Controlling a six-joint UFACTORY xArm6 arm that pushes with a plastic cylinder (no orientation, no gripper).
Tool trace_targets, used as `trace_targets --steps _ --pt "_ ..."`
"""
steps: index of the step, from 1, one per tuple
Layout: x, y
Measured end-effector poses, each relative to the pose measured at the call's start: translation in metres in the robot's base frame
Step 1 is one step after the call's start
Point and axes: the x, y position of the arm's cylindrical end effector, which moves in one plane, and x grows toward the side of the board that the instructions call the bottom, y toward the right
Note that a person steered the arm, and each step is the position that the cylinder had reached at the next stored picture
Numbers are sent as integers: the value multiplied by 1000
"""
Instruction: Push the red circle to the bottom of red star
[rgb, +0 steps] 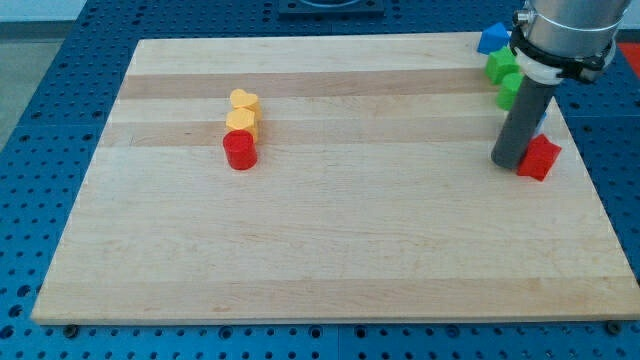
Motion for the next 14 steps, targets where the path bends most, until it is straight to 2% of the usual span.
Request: trace_targets --steps 2,3,5,6,7,8,9,12,14 --pt "36 -86" --pt "52 -143" --pt "55 -281" --pt "43 -346" --pt "13 -396" --pt "-21 -422" --pt "-36 -418" --pt "-35 -329" --pt "-2 -298"
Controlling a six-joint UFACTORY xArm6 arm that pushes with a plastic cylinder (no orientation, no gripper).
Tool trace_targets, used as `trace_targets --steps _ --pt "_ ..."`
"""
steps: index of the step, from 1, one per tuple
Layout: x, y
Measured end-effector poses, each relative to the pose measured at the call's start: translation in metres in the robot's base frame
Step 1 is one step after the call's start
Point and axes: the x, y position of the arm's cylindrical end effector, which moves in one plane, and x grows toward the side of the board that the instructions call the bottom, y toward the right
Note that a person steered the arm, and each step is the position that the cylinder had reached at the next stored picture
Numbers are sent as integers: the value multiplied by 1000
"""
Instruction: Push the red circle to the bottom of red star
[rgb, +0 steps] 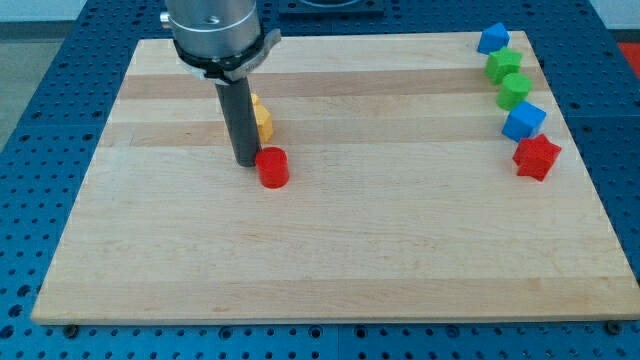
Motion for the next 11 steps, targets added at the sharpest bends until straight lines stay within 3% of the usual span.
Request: trace_targets --steps 3,5,6,10,11 --pt "54 50" --pt "74 117" --pt "72 146" --pt "26 151" --pt "38 160"
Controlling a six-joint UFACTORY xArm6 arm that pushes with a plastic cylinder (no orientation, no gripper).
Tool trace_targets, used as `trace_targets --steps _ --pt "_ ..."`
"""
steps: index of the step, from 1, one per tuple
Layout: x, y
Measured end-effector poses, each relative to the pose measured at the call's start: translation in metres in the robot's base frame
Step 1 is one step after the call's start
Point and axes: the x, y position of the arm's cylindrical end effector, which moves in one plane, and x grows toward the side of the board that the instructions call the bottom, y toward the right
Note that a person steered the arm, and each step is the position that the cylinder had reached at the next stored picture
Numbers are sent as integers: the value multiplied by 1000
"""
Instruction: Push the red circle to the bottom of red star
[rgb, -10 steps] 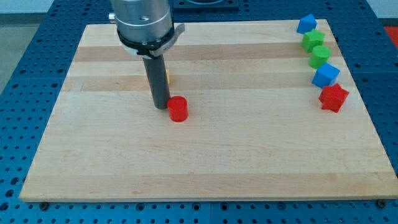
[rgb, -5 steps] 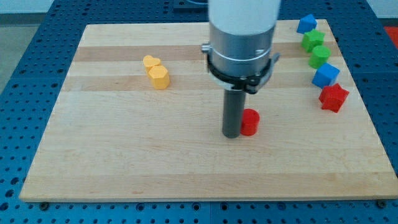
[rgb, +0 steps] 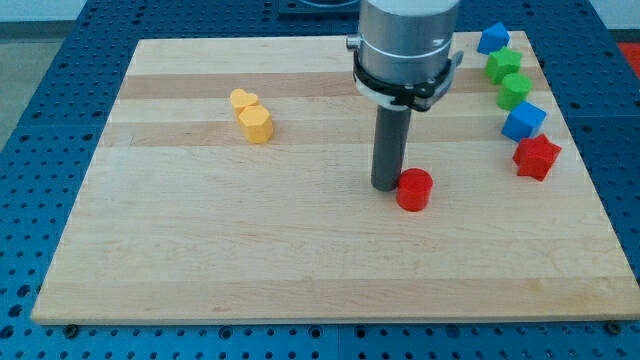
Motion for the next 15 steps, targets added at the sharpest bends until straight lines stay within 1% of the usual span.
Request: trace_targets --steps 1,2,3,4,6,7,9,10,15 --pt "12 14" --pt "16 16" --pt "37 16" --pt "41 21" --pt "36 46" --pt "28 67" --pt "28 115" --pt "28 127" --pt "28 134"
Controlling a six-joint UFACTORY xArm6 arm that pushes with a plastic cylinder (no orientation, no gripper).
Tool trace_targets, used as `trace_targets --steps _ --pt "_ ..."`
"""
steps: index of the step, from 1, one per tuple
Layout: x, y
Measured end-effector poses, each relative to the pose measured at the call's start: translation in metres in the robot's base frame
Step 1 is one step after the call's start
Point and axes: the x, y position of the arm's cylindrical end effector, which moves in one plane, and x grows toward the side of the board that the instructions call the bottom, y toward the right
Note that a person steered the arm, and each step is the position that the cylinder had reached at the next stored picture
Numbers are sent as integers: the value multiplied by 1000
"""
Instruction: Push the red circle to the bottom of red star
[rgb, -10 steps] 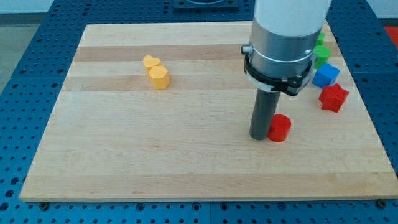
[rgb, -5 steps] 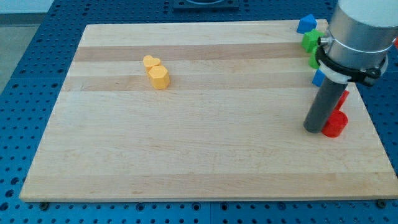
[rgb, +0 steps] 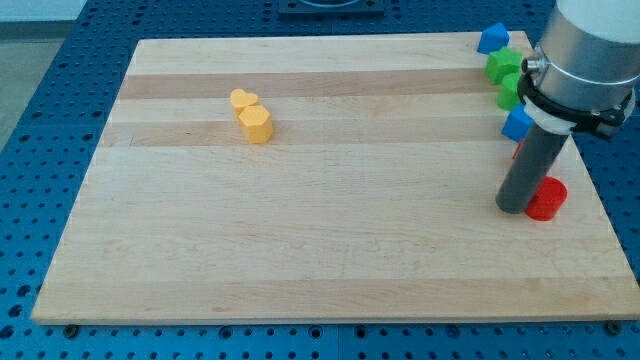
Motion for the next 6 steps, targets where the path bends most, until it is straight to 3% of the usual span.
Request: trace_targets --steps 5,6 --pt "0 -1" --pt "5 -60"
